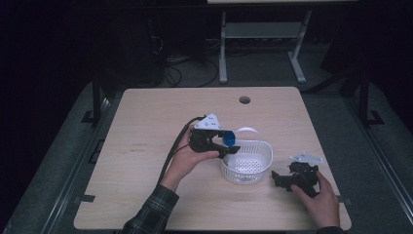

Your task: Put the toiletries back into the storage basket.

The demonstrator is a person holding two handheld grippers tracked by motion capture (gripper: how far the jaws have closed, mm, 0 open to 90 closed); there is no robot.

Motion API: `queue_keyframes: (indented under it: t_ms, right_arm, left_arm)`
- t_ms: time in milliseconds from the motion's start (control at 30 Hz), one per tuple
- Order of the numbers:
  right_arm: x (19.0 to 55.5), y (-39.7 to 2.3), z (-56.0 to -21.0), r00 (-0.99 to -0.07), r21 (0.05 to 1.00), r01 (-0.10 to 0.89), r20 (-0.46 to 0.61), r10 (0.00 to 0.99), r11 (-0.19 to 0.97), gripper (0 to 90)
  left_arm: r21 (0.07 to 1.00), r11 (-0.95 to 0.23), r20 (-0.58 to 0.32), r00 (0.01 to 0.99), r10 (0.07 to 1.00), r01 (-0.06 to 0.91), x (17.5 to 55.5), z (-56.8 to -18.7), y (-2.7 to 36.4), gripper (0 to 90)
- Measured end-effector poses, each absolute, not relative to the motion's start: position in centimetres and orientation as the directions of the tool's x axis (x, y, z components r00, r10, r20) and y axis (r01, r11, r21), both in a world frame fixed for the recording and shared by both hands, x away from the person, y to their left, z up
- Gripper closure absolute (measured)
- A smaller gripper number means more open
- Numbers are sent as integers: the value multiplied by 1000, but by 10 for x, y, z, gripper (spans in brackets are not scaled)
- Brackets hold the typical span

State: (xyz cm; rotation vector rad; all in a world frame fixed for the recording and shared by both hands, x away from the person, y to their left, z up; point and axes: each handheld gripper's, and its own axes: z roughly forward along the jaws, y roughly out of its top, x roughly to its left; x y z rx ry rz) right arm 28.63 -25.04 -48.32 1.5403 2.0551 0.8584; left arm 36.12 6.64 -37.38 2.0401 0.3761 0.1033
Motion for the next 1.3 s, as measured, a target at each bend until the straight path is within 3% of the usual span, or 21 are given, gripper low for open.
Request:
queue_keyframes:
  t_ms: [567, 833, 1300]
  right_arm:
    - [286, -250, -483, -288, 698, 691, 25, 957, 189, 0]
    - [286, -250, -483, -288, 698, 691, 25, 957, 190, 0]
    - [286, -250, -483, -289, 697, 691, 26, 957, 189, 0]
  left_arm:
    - [876, -429, -97, 951, 292, 221, 357, -378, 67, 355]
    - [874, -441, -79, 956, 283, 203, 351, -374, 65, 256]
    - [885, -421, -67, 950, 304, 197, 338, -360, 84, 229]
